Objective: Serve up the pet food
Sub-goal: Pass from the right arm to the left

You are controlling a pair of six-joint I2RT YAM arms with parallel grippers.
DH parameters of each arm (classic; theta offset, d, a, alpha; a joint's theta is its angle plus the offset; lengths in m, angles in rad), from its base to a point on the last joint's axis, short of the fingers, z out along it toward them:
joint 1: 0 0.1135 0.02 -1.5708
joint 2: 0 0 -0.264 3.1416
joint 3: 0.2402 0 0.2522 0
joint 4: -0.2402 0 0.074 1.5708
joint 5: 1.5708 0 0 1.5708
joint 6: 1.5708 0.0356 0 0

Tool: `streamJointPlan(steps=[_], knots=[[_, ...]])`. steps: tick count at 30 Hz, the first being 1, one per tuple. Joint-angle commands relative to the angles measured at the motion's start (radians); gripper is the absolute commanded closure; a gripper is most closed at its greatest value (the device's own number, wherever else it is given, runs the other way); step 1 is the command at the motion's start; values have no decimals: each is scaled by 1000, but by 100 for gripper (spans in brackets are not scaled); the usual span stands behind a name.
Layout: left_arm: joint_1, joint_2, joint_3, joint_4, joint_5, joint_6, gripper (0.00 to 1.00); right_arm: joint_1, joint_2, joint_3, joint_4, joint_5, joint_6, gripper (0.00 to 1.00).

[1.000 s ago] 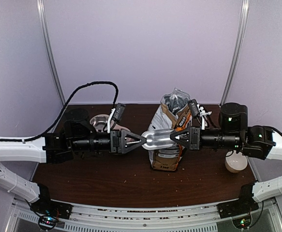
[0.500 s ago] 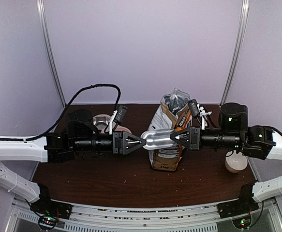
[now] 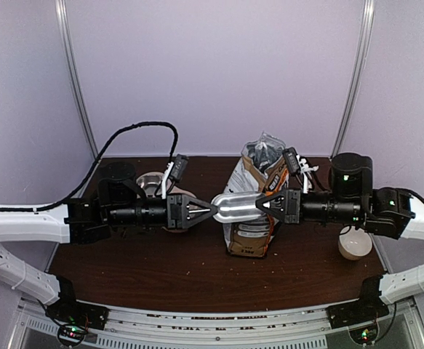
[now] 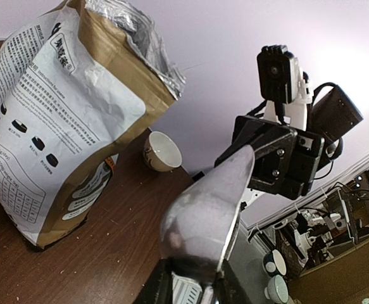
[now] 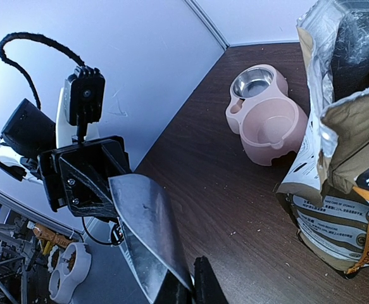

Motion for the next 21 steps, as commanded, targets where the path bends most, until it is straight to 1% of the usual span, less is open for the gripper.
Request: streamJointPlan(steps=[1, 5, 10, 15, 16, 17, 18, 21], knots=[[-5, 4, 34, 47, 17, -2, 91, -3, 17, 24, -16, 58, -12, 100], [-5, 6, 35, 47, 19, -2, 96, -2, 17, 25, -37, 65, -19, 100], [-5, 5, 33, 45, 21, -7, 100, -3, 6, 22, -57, 84, -26, 100], [-5, 0, 36, 51, 24, -12, 100, -3, 1, 16, -65, 98, -21, 100], [-5, -2, 37, 50, 23, -14, 100, -3, -2, 15, -65, 97, -18, 95], [-5, -5, 39, 48, 19, -15, 100, -3, -7, 16, -65, 97, -15, 84], [-5, -8, 40, 44, 14, -16, 100, -3, -13, 20, -65, 98, -15, 78], [-5, -28, 39, 26, -13, -17, 100, -4, -39, 51, -92, 115, -24, 60]])
